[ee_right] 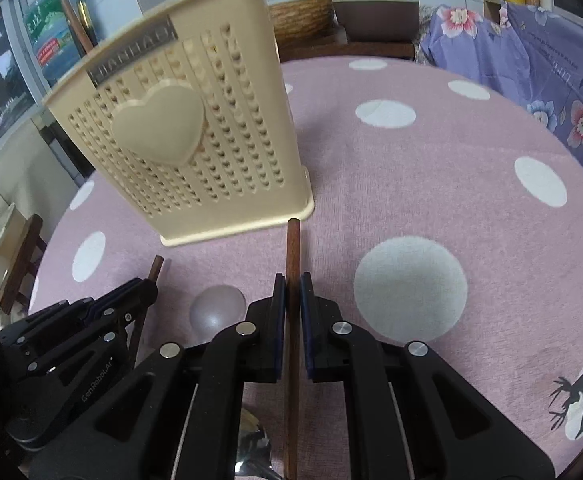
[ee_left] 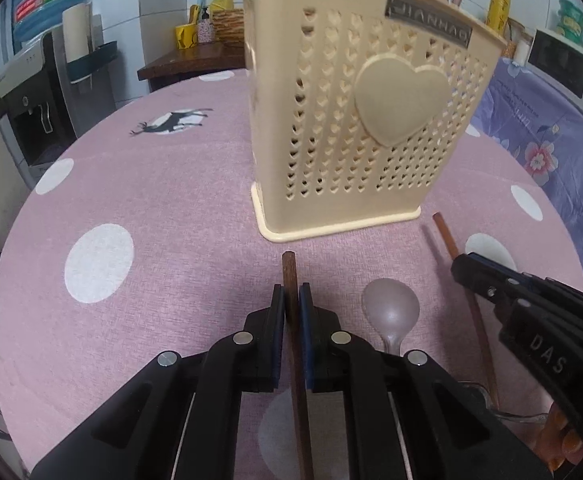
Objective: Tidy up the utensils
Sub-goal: 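Lift both chopsticks into the cream holder and open both tools to release them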
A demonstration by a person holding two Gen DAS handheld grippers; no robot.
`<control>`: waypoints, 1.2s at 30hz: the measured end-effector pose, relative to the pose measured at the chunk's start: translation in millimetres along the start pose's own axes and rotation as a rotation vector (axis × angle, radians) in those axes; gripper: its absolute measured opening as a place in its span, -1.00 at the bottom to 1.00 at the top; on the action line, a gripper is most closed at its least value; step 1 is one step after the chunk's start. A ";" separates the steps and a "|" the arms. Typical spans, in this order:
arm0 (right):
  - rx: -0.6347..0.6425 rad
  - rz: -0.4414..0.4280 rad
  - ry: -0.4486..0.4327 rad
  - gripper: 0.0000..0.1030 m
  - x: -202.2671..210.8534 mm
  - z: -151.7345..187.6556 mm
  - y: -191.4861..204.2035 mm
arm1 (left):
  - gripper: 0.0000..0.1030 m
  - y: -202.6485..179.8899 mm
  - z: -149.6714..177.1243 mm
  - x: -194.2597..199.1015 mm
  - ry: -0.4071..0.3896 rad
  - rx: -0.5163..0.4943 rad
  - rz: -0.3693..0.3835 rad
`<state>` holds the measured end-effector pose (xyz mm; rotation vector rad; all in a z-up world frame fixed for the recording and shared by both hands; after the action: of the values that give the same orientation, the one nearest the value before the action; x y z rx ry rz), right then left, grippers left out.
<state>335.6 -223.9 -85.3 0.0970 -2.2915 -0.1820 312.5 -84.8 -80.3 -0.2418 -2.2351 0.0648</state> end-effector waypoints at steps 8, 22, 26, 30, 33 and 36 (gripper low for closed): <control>0.002 -0.048 -0.131 -0.84 44.8 -26.5 0.8 | -0.84 1.2 -23.1 49.4 -0.102 0.038 0.074; 0.102 -0.070 -0.364 -0.85 161.6 -65.1 14.1 | -0.85 14.3 -67.5 150.8 -0.344 0.056 0.116; 0.129 -0.074 -0.387 -0.85 176.7 -66.4 18.9 | -0.85 16.9 -69.1 165.6 -0.378 0.048 0.102; 0.132 -0.070 -0.385 -0.85 175.7 -66.8 19.2 | -0.85 20.2 -71.2 166.9 -0.383 0.054 0.089; 0.132 -0.070 -0.382 -0.85 176.1 -66.4 18.8 | -0.85 21.8 -69.9 168.1 -0.383 0.058 0.086; 0.136 -0.066 -0.389 -0.85 178.9 -66.5 19.1 | -0.85 22.3 -69.9 171.4 -0.389 0.058 0.085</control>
<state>266.4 -234.8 93.2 0.2243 -2.6895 -0.0833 266.0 -31.8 92.3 -0.3138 -2.6038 0.2400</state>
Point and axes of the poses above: each gripper's, at about its wrist camera, not at the fingertips, and x roughly against the way its jaws point, y to its left, z to its underside, the point moved 6 cm from there along -x, roughly the way its jaws point, and after that the axes turned 7 degrees about x, right-handed, at the moved point
